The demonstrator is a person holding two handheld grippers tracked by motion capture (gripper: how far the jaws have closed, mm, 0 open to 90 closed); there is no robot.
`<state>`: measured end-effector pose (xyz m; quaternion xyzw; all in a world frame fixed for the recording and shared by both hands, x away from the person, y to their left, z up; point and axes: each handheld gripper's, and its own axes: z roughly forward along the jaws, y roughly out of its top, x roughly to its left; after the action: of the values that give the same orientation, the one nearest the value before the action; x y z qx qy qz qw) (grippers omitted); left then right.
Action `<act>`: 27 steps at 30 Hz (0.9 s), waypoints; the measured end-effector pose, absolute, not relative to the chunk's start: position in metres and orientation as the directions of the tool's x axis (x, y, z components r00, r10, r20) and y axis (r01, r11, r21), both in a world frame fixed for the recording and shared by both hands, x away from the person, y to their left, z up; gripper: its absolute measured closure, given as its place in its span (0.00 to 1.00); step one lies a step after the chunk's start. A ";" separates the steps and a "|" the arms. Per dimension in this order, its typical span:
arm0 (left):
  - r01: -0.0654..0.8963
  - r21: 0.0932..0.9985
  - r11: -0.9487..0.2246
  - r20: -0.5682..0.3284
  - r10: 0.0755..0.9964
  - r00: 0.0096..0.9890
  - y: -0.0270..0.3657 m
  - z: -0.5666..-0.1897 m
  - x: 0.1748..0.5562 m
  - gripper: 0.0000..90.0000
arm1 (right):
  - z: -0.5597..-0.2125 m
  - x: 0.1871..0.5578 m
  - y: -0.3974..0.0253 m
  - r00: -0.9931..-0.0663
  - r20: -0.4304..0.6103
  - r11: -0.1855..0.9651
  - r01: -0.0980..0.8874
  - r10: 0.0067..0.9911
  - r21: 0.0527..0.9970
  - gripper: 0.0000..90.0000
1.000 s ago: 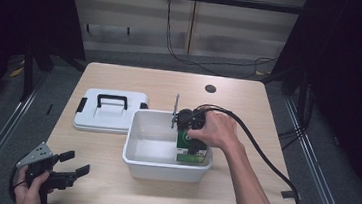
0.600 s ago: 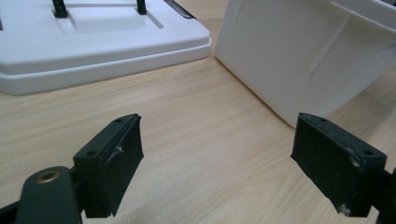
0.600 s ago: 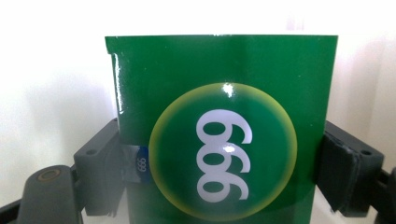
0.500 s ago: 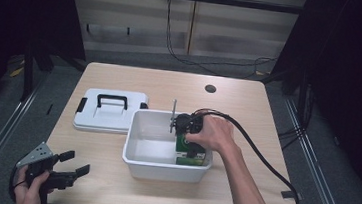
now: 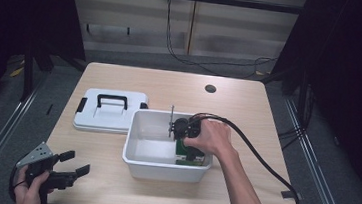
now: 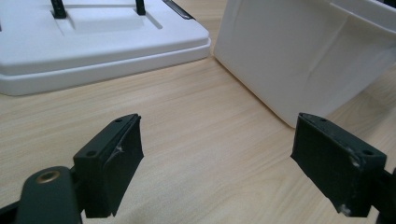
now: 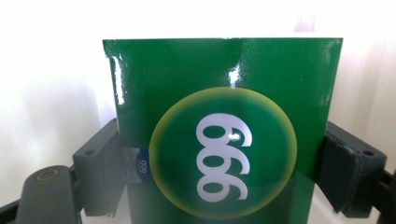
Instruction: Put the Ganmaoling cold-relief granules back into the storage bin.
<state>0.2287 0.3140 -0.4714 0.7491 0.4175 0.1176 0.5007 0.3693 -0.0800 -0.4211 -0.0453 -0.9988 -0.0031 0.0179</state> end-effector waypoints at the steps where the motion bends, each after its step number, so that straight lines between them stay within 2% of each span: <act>1: 0.507 0.849 -0.150 -0.241 0.743 0.624 0.314 -0.471 0.229 0.18 | -0.421 0.370 -0.081 -0.996 0.033 0.996 0.084 0.083 0.008 0.16; 14: 0.505 0.850 -0.148 -0.244 0.739 0.627 0.313 -0.471 0.229 0.18 | -0.423 0.371 -0.080 -0.993 0.051 0.994 0.107 0.108 -0.016 0.14; 27: 0.504 0.850 -0.151 -0.241 0.739 0.629 0.314 -0.471 0.229 0.18 | -0.420 0.370 -0.082 -0.994 0.040 0.995 0.102 0.102 -0.001 0.15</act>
<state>0.2286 0.3136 -0.4710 0.7497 0.4145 0.1170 0.5024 0.3701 -0.0819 -0.4200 -0.0512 -0.9985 -0.0006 0.0200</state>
